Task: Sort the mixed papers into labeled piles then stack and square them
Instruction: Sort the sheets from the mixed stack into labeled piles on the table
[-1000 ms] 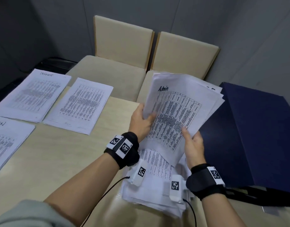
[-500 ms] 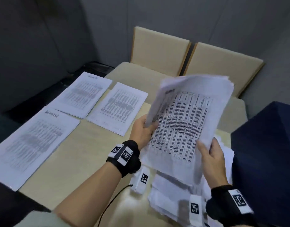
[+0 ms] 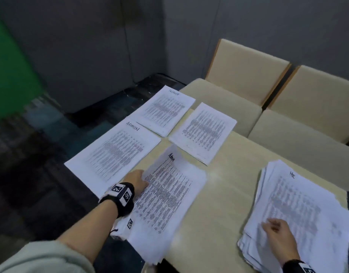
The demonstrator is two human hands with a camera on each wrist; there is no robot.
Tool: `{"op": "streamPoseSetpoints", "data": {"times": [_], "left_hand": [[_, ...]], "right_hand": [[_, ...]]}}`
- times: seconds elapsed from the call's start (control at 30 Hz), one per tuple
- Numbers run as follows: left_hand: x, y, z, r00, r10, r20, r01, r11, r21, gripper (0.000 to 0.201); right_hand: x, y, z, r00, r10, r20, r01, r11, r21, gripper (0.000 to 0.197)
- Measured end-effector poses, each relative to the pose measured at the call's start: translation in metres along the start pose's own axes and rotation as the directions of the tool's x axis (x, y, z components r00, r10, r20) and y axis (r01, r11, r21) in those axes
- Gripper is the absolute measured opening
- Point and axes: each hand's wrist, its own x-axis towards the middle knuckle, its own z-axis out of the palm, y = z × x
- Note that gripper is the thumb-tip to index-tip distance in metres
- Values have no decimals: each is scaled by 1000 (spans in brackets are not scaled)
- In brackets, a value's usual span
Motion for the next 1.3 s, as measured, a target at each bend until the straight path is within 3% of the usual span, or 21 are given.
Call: {"op": "streamPoseSetpoints", "data": {"times": [0.13, 0.27, 0.4, 0.47, 0.57, 0.63, 0.73, 0.83, 0.97, 1.03, 1.1, 1.2, 1.3], "left_hand": [[6, -16, -2, 998, 21, -53, -19, 999, 36, 30], [9, -23, -7, 993, 86, -76, -90, 995, -48, 25], [14, -41, -52, 986, 160, -37, -164, 964, -211, 11], [28, -58, -89, 986, 160, -50, -166, 973, -162, 11], [61, -85, -138, 987, 103, -125, -107, 994, -26, 26], [81, -95, -157, 984, 68, -167, -58, 996, 62, 22], [108, -106, -166, 984, 32, -175, -5, 988, 156, 15], [125, -113, -164, 980, -68, -186, 106, 974, 199, 27], [127, -101, -154, 897, -179, -404, 281, 936, 211, 41], [121, -84, -150, 873, -144, -465, 243, 957, 160, 42], [112, -60, -145, 877, -69, -475, 129, 987, 94, 38], [92, -13, -128, 908, 50, -416, -73, 997, -41, 26], [66, 46, -93, 915, 200, -350, -281, 940, -196, 14]], "right_hand": [[-14, -3, 4, 998, -5, -64, 0, 996, -86, 22], [-18, -5, 8, 994, -1, -113, -11, 994, -112, 19], [-17, 4, 17, 989, 46, -138, -66, 987, -146, 20], [-17, 6, 21, 985, 63, -159, -89, 983, -161, 22], [-12, 8, 29, 980, 83, -181, -118, 974, -191, 29], [-10, 8, 34, 979, 86, -186, -128, 965, -228, 33], [-14, 6, 37, 975, 62, -213, -119, 957, -265, 43], [-19, 6, 42, 968, -31, -250, -50, 950, -310, 36], [-15, 4, 41, 968, -23, -250, -67, 936, -346, 31], [-13, 1, 38, 976, 39, -213, -115, 926, -359, 31], [-11, 1, 36, 979, 53, -197, -121, 930, -348, 31], [-5, 7, 33, 980, 43, -196, -106, 939, -328, 27], [1, 15, 24, 988, 24, -152, -69, 952, -297, 25]]}}
